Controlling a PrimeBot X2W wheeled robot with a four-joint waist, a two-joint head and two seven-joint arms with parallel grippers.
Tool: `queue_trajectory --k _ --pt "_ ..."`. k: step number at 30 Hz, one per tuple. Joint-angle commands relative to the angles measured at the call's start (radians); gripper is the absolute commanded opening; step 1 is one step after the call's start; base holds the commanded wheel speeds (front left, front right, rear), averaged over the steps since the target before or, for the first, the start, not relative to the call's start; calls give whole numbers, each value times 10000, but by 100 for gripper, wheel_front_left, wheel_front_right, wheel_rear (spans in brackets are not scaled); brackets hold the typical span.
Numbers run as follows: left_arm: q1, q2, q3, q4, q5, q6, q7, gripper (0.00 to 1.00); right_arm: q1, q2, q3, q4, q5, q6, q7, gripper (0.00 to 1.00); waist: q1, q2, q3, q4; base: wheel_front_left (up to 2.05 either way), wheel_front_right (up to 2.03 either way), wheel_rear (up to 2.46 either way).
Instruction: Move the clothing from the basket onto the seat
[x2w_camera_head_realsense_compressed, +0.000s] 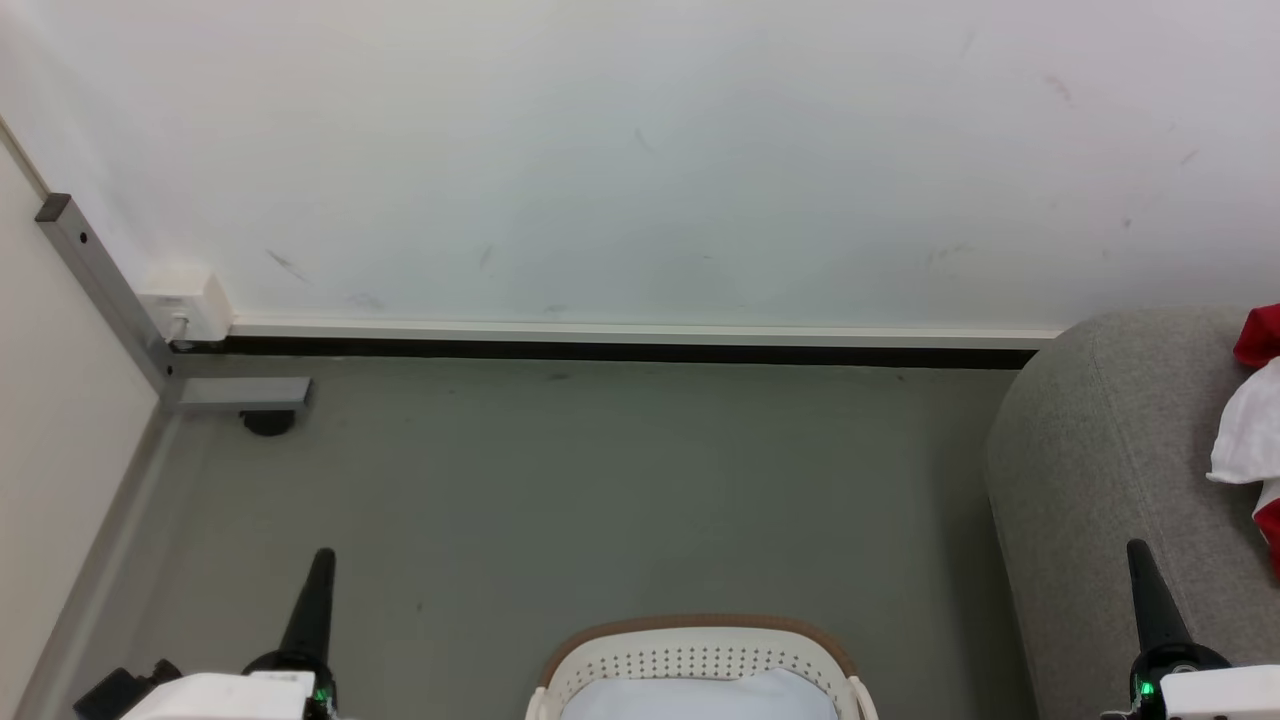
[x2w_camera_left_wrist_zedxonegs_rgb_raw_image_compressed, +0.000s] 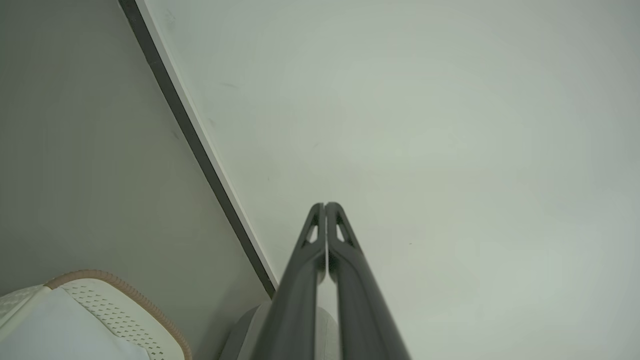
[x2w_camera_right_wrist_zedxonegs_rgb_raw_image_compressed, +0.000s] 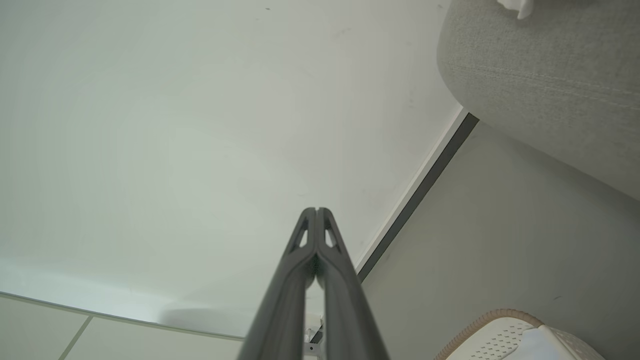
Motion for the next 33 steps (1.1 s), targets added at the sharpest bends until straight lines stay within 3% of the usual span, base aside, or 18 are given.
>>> queue_trajectory --k 1,33 --pt "-137 38 40 -71 -186 -27 34 0 -201 -51 -50 -4 162 -14 24 0 0 0 1 4 0 0 0" --pt "-204 17 290 -81 -2451 -36 669 0 -292 10 -381 97 2400 -20 698 0 0 0 8 198 0 0 0"
